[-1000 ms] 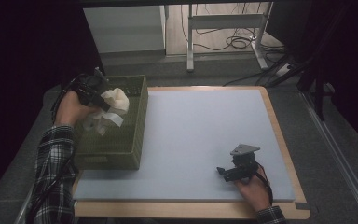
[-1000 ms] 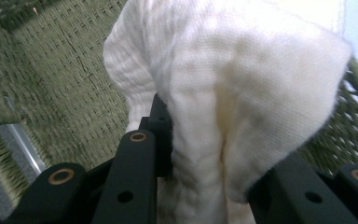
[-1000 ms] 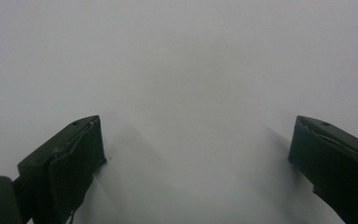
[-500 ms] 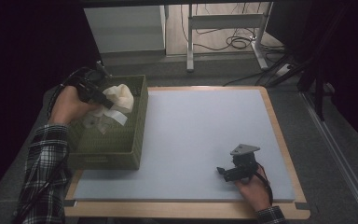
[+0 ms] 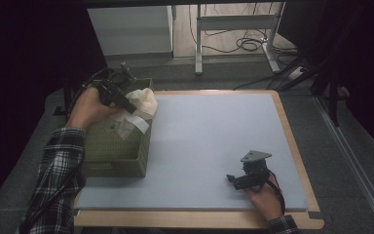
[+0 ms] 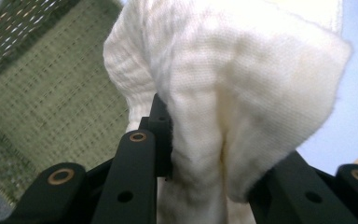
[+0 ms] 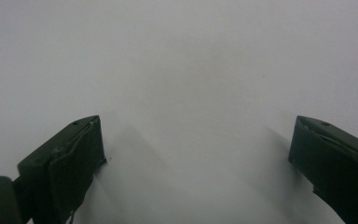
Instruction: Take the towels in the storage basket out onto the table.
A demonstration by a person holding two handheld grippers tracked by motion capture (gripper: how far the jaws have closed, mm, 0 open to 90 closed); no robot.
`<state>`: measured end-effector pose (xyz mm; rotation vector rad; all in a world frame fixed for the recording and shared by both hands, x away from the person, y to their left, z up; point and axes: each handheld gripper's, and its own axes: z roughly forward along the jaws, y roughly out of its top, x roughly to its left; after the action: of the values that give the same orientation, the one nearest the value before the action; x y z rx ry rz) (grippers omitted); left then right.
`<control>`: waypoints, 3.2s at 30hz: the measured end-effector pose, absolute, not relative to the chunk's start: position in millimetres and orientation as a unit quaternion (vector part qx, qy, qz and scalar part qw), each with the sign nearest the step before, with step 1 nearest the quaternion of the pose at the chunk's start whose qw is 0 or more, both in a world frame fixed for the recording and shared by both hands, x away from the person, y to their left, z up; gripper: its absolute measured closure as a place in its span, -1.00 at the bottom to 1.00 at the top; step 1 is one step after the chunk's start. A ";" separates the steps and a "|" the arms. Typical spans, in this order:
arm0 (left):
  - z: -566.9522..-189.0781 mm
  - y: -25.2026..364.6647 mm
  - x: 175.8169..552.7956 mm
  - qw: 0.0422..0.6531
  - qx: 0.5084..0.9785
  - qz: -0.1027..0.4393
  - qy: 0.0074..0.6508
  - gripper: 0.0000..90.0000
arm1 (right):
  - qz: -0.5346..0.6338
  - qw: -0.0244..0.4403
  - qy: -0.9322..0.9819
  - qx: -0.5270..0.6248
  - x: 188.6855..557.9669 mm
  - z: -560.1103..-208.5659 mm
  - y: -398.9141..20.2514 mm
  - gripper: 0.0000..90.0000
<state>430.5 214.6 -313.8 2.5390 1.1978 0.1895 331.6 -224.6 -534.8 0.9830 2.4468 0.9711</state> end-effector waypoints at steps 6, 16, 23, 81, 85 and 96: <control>-311.0 191.9 432.8 0.165 0.897 0.056 0.405 0.58 | 0.340 0.165 0.859 0.344 331.7 -534.8 -224.7 -0.93; -313.1 145.6 438.3 0.163 0.915 0.051 0.366 0.58 | 0.341 0.164 0.859 0.345 331.5 -534.8 -224.6 -0.93; -318.9 113.6 440.7 0.166 0.923 0.049 0.344 0.58 | 0.341 0.165 0.859 0.344 331.6 -534.8 -224.6 -0.93; -457.3 -24.9 447.3 0.194 0.947 0.027 0.253 -0.24 | 0.343 0.162 0.858 0.345 332.2 -534.9 -225.1 -0.92; -450.3 -14.1 441.2 0.201 0.945 0.031 0.256 -0.20 | 0.343 0.161 0.859 0.345 332.5 -534.7 -225.5 -0.92; -455.0 6.3 423.4 0.218 0.942 0.024 0.254 0.19 | 0.344 0.157 0.851 0.364 339.1 -525.5 -236.8 -0.28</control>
<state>423.4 6.3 -455.0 2.6076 0.7031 0.0675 339.1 -236.8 -525.5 1.0423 2.4360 0.9844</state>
